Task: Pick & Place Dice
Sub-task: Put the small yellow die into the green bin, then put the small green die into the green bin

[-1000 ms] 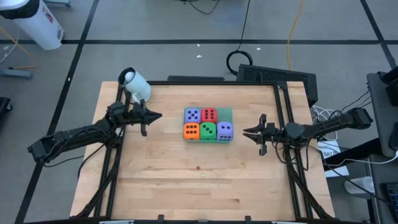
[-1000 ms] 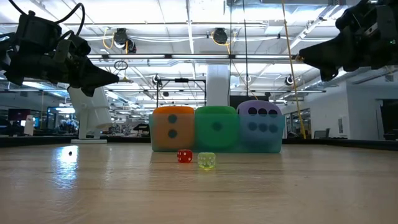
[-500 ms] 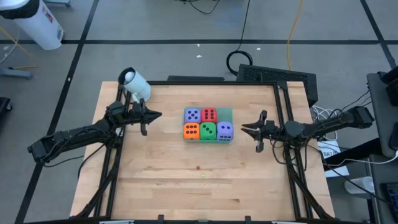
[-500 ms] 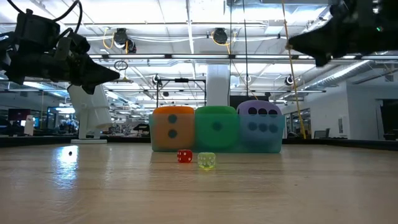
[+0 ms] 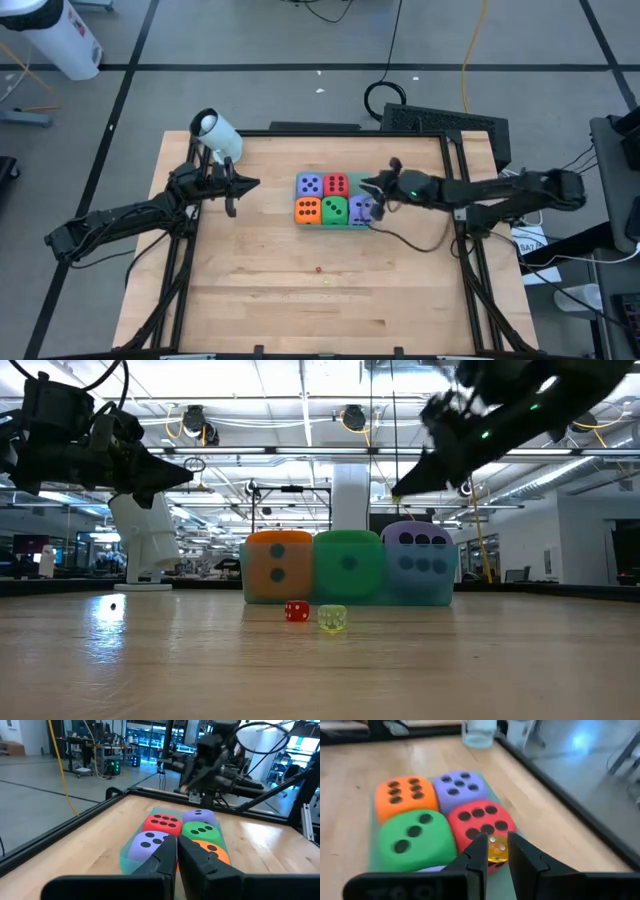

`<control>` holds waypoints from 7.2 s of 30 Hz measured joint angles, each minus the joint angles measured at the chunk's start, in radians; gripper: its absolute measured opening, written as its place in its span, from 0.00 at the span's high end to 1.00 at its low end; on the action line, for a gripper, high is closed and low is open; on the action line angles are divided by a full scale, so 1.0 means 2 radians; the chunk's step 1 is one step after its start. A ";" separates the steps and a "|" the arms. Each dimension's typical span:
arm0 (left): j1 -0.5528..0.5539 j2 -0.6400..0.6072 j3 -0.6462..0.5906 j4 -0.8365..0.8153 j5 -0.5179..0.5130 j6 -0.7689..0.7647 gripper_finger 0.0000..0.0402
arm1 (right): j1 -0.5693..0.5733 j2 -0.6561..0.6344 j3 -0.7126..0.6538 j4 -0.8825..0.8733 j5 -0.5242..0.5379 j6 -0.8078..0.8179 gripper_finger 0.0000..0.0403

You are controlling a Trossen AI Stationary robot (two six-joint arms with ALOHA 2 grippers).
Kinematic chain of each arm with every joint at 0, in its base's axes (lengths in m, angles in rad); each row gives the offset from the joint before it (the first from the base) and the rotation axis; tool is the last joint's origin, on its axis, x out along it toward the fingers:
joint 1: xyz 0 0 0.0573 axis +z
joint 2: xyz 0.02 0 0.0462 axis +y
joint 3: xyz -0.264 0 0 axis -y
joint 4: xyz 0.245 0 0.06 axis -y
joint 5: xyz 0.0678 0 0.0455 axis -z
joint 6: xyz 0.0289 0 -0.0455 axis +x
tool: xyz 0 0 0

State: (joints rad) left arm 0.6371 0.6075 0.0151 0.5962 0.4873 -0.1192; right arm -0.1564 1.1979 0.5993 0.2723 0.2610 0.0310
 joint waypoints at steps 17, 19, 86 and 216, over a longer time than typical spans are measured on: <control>0.000 0.000 0.000 -0.021 0.001 -0.007 0.94 | -0.119 0.166 0.017 0.056 -0.099 0.019 0.84; 0.000 0.000 0.000 -0.021 0.001 -0.007 0.94 | -0.118 0.167 0.017 0.056 -0.089 0.026 0.78; -0.203 0.474 0.387 -0.077 -0.211 -0.129 0.99 | -0.100 0.073 0.016 0.041 -0.141 -0.222 0.29; -0.116 0.021 0.099 -0.161 -0.152 0.017 0.94 | 0.309 0.357 0.159 0.127 0.024 0.155 0.44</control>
State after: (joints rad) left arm 0.4053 0.6487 0.2138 0.2732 0.1836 -0.0855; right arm 0.4607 1.9110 0.9173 0.5255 0.3093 0.3403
